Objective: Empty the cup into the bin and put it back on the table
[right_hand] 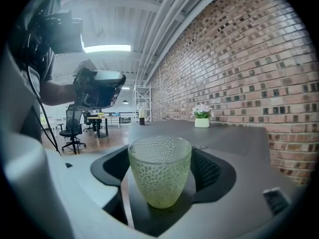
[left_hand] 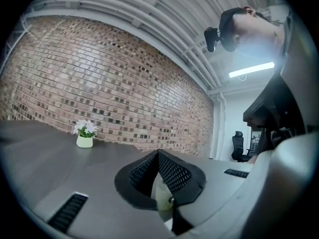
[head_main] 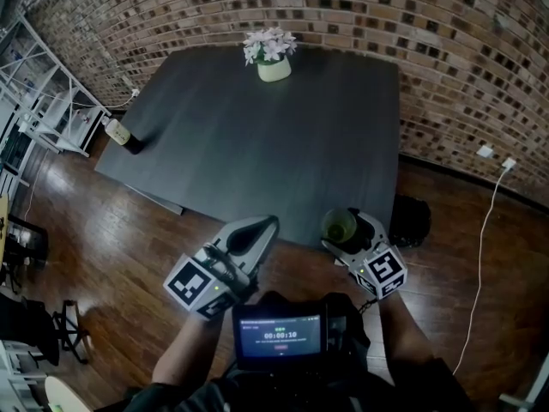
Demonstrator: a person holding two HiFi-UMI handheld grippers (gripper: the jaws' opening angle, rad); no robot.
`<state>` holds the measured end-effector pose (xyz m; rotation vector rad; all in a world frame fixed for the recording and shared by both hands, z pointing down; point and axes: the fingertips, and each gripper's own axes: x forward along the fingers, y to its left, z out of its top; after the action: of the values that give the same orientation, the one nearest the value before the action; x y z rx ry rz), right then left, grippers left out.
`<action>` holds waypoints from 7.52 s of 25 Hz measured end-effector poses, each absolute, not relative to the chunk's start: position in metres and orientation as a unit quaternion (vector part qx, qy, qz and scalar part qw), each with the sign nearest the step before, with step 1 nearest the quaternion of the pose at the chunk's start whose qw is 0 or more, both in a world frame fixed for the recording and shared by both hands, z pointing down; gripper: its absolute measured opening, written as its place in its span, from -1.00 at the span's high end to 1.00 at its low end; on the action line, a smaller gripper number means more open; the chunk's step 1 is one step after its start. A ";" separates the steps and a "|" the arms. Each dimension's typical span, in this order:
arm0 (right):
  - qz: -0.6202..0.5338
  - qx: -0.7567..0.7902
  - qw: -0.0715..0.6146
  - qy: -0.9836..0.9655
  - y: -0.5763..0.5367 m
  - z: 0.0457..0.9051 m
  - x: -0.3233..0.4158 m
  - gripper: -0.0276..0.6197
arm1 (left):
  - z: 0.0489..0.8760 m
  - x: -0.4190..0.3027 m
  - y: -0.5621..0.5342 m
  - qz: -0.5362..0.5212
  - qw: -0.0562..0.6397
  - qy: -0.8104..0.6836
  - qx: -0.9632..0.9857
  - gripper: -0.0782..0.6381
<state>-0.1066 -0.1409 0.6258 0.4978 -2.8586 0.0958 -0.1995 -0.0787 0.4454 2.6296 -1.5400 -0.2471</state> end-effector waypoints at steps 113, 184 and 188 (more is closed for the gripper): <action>-0.027 0.420 0.227 -0.878 -0.338 0.389 0.230 -0.26 | 0.307 0.039 -0.271 -0.086 0.052 -0.340 0.935 0.81; -0.257 0.444 0.568 -0.644 -0.430 0.399 0.304 -0.26 | 0.313 0.003 -0.325 -0.098 0.065 -0.323 0.939 0.81; -0.263 0.438 0.576 -0.638 -0.428 0.397 0.305 -0.26 | 0.313 0.004 -0.323 -0.094 0.067 -0.320 0.940 0.81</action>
<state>0.3045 -0.4284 0.3967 1.0250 -1.4936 -0.6148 0.0036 -0.3228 0.3134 2.8351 -0.9657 -0.2828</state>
